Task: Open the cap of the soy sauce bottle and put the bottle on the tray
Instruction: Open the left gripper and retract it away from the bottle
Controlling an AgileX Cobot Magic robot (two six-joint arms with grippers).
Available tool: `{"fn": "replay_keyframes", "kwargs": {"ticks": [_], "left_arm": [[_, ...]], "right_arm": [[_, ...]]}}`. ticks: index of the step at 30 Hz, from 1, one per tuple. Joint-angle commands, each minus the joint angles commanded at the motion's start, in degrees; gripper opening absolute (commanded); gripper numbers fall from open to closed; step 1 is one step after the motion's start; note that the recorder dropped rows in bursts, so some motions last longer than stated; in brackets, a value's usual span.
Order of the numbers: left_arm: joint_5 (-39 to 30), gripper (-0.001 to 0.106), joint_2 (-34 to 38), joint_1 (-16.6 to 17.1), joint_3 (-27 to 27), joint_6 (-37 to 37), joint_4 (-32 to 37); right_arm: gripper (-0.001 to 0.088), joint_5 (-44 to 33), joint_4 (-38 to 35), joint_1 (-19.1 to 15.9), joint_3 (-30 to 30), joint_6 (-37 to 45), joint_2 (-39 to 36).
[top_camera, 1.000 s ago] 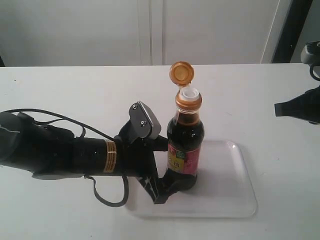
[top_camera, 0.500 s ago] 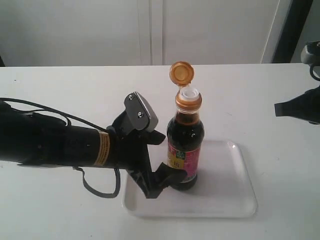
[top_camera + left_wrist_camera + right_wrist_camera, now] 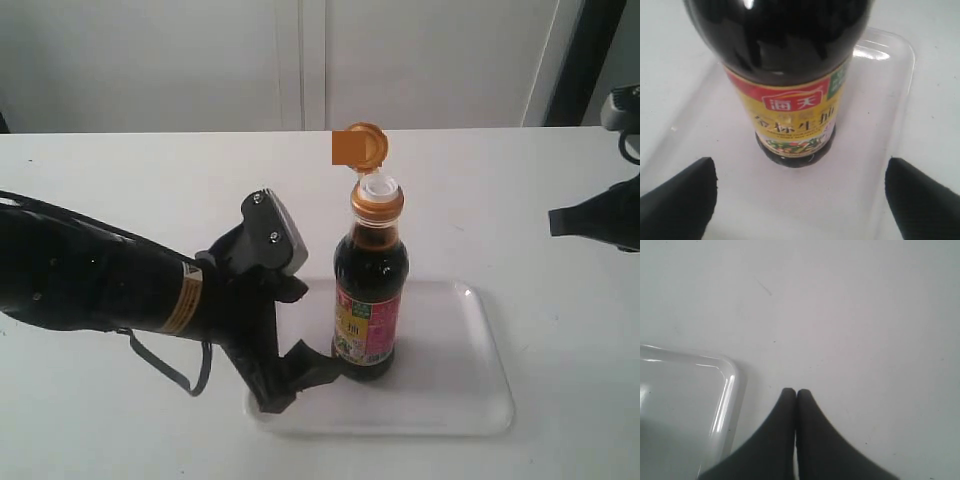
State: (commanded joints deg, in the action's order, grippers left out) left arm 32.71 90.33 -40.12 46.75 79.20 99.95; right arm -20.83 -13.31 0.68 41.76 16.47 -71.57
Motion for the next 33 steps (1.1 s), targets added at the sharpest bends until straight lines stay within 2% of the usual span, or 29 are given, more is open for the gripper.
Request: {"fn": "replay_keyframes", "kwargs": {"ticks": [3,6,8,9,12,18,21,25,28,31,32,33], "left_arm": [[-0.12,0.051,-3.19,0.0,0.0,3.23,0.0],[-1.43,0.02,-6.1,0.0,0.0,3.47,0.0],[-3.4,0.004,-7.91,0.0,0.0,3.47,0.0],[-4.87,0.0,-8.85,0.09,0.0,3.47,0.0],[-10.17,0.0,-11.14,0.09,0.0,3.47,0.0],[-21.29,0.0,-13.34,0.09,0.0,3.32,0.0],[-28.02,0.0,-13.34,0.09,0.0,3.09,0.0],[-34.24,0.0,-13.34,0.38,0.0,-1.09,0.0],[-36.42,0.0,-13.34,2.88,0.0,-6.11,0.0],[-35.97,0.0,-13.34,7.14,0.0,-7.27,0.0],[-34.89,0.0,-13.38,8.56,0.0,-7.27,0.0],[-29.25,0.0,-13.58,12.8,0.0,-6.93,0.0]], "right_arm": [[0.0,-0.3,0.28,0.0,0.0,0.4,0.0],[0.0,-1.96,0.56,0.0,0.0,0.4,0.0],[0.0,-4.89,2.04,0.0,0.44,0.4,0.0],[0.0,-7.16,3.16,0.0,1.11,0.4,0.0],[0.0,-14.23,5.73,0.0,3.27,-0.22,0.0],[0.0,-26.96,5.84,0.0,7.33,-0.22,0.0],[0.0,-30.65,5.74,0.0,7.86,-0.22,0.11],[0.0,-32.99,5.74,0.0,7.86,-0.22,0.83],[0.0,-33.18,5.74,0.0,7.86,-0.22,2.0],[0.0,-32.9,5.63,0.0,7.86,-0.22,3.4],[0.0,-32.61,5.63,0.0,7.86,-0.22,3.67],[0.0,-31.89,5.51,0.0,7.86,-0.22,4.16]]}}
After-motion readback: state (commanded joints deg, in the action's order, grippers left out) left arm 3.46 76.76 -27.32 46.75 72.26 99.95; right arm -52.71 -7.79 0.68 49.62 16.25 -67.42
